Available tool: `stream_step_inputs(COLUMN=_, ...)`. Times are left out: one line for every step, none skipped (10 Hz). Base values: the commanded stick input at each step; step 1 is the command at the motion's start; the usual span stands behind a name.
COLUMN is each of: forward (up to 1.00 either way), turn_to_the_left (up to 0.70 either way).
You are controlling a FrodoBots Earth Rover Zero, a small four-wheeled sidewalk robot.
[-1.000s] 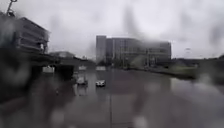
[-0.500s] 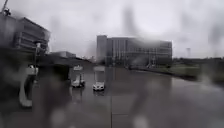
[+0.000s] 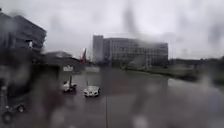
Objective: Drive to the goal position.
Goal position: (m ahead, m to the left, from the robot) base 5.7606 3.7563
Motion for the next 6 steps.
stream_step_inputs(forward=1.0, turn_to_the_left=0.0)
stream_step_inputs(forward=1.0, turn_to_the_left=0.0)
stream_step_inputs(forward=1.0, turn_to_the_left=0.0)
stream_step_inputs(forward=0.2, turn_to_the_left=0.0)
stream_step_inputs(forward=0.0, turn_to_the_left=0.0)
stream_step_inputs(forward=0.0, turn_to_the_left=0.0)
